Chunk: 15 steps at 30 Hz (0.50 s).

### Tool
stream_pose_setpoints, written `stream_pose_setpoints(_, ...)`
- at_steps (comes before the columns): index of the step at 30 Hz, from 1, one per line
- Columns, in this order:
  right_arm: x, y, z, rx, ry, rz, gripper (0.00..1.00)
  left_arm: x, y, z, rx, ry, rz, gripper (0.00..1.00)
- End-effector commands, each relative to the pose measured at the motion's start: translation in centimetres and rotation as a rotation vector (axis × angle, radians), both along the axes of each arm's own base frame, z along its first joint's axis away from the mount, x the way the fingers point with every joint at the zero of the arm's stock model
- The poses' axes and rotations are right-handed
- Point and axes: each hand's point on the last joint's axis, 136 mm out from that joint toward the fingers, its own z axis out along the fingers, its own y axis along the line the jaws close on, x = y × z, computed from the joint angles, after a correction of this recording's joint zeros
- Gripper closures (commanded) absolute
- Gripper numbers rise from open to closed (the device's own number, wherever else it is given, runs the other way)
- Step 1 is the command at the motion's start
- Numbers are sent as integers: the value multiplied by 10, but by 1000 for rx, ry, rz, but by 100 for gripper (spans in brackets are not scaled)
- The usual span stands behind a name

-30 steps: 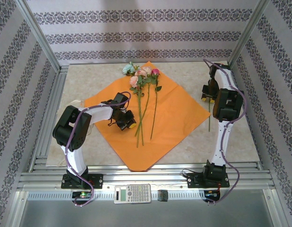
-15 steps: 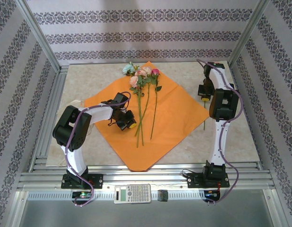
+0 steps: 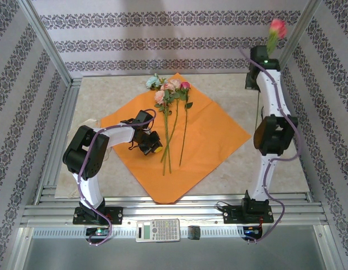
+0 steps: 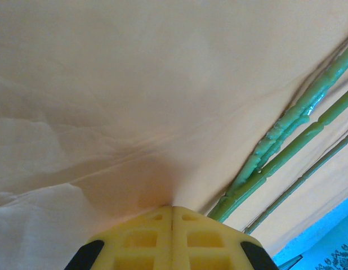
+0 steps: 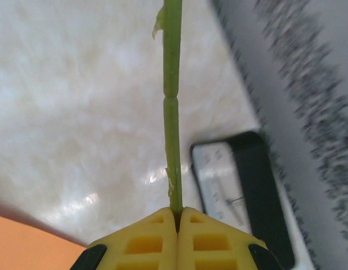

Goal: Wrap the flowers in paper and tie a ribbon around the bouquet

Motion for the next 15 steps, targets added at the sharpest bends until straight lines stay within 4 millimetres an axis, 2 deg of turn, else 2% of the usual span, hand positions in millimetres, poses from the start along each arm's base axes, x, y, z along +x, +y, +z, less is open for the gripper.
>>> stream_pose_setpoints(1,-1,7,69,-33,-184,-7,100,-2,-3,-3,3,17,-20,100)
stream_pose_setpoints(3,1,29,92,30,-258,47,100,-2,-3,-3,4,17,-19,100)
stream_pose_setpoints(4,2,47,98,90,-282,87,100,-2,-3,-4,5,17,-19,100)
stream_pose_setpoints(6,3,94,94,214,-288,178,100,-2,-3,-5,3,21,-18,100)
stream_pose_setpoints(9,-4,184,59,415,-199,325,100,0,-5,-5,-2,17,-18,100)
stream_pose_setpoints(11,-18,249,29,520,-116,427,100,2,-5,-3,-1,13,-18,100)
stream_pose_setpoints(14,-40,320,-17,668,-7,487,100,3,-6,-2,-5,9,-20,100)
stream_pose_setpoints(15,-46,335,-30,680,26,499,100,3,-6,-3,-6,9,-19,100)
